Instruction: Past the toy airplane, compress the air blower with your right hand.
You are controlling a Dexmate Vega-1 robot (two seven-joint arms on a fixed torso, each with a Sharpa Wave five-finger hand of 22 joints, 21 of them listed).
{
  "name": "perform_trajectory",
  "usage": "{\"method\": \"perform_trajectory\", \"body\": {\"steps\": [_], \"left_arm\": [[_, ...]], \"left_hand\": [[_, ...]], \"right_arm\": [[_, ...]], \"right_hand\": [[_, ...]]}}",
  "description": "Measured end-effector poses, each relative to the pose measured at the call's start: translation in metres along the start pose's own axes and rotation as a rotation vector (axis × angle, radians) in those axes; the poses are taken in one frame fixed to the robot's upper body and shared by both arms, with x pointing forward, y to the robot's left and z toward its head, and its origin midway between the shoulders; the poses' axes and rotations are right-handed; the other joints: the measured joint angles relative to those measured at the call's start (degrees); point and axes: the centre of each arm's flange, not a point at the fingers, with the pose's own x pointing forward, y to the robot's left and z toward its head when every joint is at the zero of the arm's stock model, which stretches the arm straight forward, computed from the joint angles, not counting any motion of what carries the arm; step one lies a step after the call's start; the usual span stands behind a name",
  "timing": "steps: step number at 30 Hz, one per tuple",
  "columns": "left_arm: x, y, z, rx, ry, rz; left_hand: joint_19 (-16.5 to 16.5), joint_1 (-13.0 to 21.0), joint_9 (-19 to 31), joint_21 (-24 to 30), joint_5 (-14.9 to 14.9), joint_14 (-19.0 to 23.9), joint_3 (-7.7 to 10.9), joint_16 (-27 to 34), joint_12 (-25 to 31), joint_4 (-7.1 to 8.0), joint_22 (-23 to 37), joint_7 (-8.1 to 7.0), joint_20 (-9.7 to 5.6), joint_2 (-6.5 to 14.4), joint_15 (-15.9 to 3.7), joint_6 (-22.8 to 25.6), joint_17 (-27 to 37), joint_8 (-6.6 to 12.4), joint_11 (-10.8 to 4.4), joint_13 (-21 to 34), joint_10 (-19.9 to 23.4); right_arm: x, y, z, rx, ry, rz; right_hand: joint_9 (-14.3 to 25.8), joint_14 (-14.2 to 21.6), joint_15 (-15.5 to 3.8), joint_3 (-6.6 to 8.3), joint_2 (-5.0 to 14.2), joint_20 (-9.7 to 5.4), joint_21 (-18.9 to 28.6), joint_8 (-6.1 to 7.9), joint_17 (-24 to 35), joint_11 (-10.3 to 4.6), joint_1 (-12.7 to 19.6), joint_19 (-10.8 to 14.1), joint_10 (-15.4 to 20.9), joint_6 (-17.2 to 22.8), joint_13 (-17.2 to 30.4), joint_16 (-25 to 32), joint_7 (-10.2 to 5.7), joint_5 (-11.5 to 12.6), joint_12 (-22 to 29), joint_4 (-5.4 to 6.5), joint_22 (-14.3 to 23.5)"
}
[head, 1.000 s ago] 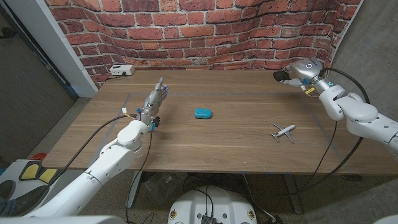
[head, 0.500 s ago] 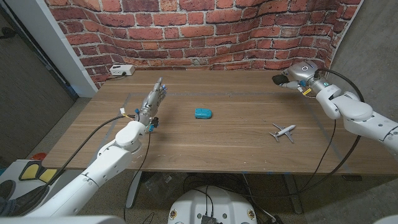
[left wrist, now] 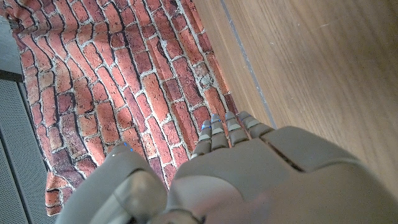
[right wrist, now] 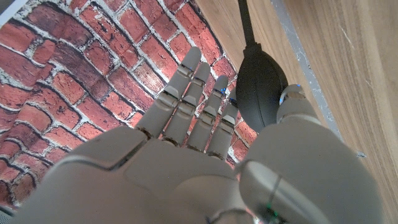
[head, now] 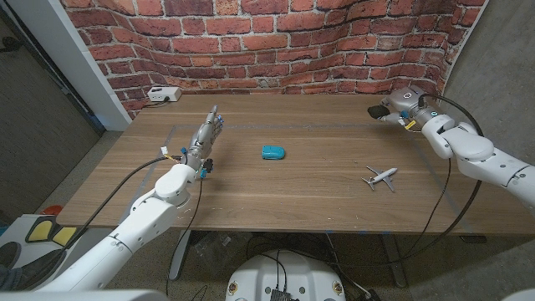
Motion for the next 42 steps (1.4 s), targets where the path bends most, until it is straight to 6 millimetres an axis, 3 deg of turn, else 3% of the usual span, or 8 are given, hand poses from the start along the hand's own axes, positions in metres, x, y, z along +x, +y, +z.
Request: {"method": "perform_trajectory", "body": {"steps": [42], "left_arm": [[-0.006, 0.002, -0.009, -0.018, 0.014, 0.035]], "left_hand": [[0.01, 0.84, 0.00, 0.00, -0.20, -0.20, -0.40, 0.00, 0.04, 0.08, 0.00, 0.00, 0.00, -0.37, -0.21, 0.00, 0.00, 0.00, 0.00, 0.00, 0.00]], "right_arm": [[0.029, 0.047, 0.014, -0.096, -0.031, 0.257]], "right_hand": [[0.02, -1.03, 0.42, -0.16, 0.41, 0.10, -0.39, 0.22, 0.00, 0.00, -0.41, -0.73, 0.00, -0.16, 0.00, 0.00, 0.15, 0.22, 0.22, -0.16, 0.01]]}}
